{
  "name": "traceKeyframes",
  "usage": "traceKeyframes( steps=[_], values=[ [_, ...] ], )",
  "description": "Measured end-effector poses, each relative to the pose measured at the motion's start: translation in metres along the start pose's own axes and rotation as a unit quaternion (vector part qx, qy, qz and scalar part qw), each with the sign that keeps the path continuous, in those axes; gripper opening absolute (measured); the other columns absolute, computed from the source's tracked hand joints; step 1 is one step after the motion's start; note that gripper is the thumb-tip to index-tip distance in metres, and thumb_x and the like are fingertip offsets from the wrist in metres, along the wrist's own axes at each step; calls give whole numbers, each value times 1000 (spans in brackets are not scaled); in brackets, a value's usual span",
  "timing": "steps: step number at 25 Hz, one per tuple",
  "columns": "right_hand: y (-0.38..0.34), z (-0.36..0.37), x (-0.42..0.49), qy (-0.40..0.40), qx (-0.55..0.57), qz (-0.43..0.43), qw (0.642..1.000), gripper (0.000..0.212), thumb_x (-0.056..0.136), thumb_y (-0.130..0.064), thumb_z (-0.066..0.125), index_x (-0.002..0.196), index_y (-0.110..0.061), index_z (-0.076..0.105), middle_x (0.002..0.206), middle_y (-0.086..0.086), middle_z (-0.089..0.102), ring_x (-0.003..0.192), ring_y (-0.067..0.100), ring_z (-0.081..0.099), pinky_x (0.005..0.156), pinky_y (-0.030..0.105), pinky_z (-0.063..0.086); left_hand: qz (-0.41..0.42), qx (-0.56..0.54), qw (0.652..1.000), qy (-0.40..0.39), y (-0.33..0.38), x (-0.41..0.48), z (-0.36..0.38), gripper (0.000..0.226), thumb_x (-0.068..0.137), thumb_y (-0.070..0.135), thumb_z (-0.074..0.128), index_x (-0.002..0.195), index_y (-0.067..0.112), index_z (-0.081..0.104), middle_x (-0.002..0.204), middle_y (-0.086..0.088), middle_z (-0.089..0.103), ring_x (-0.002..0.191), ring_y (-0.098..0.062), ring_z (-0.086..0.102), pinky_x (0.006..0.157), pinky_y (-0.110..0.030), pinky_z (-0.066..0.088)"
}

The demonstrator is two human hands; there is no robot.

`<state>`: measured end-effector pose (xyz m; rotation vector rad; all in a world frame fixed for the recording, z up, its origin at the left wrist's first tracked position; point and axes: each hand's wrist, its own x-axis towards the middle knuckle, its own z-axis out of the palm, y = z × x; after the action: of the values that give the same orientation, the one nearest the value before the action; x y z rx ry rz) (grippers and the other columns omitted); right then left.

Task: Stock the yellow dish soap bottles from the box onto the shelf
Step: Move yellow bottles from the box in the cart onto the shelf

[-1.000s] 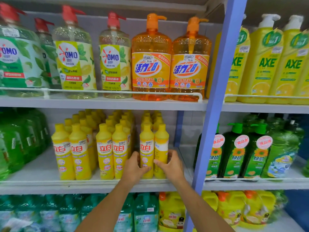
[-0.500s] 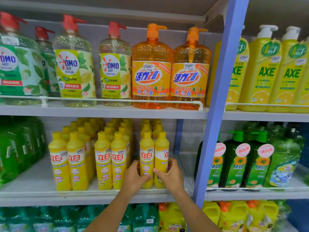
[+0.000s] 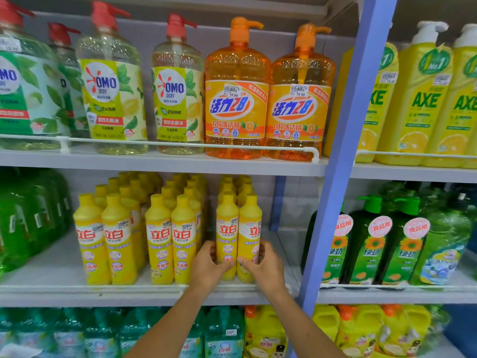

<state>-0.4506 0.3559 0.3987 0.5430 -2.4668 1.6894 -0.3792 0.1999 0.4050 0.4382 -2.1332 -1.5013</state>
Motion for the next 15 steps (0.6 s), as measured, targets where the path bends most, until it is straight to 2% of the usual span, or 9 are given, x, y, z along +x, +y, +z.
traceKeyframes(
  steps=[3, 6, 10, 15],
  values=[
    [3, -1, 0, -15, -2, 3, 1000, 67, 67, -45, 91, 123, -31, 56, 113, -14, 68, 101, 3, 67, 86, 26, 58, 1, 8, 1000, 6, -5, 4, 2, 53, 69, 18, 92, 112, 20, 61, 105, 5, 70, 97, -11, 68, 87, -35, 59],
    [8, -4, 1, -43, -8, 3, 999, 62, 71, -35, 91, 124, -26, 59, 117, -9, 69, 103, 5, 68, 91, 32, 60, 2, 15, 1000, 16, -9, 7, 4, 53, 70, 16, 91, 112, 22, 59, 108, 3, 70, 99, -14, 68, 90, -37, 58],
    [1, 3, 7, -13, -63, 9, 998, 61, 70, -38, 91, 122, -24, 63, 113, -7, 71, 99, 8, 69, 88, 30, 60, -6, 18, 1000, 21, -14, 14, 9, 55, 73, 17, 89, 119, 20, 60, 115, 1, 71, 104, -16, 68, 94, -41, 57],
    [-7, 12, 16, 19, -98, 18, 995, 56, 72, -39, 89, 119, -23, 63, 111, -4, 71, 97, 14, 69, 88, 35, 59, -7, 40, 998, 41, -19, 23, 15, 57, 72, 21, 89, 121, 19, 61, 118, 0, 72, 106, -18, 69, 95, -45, 57]
  ],
)
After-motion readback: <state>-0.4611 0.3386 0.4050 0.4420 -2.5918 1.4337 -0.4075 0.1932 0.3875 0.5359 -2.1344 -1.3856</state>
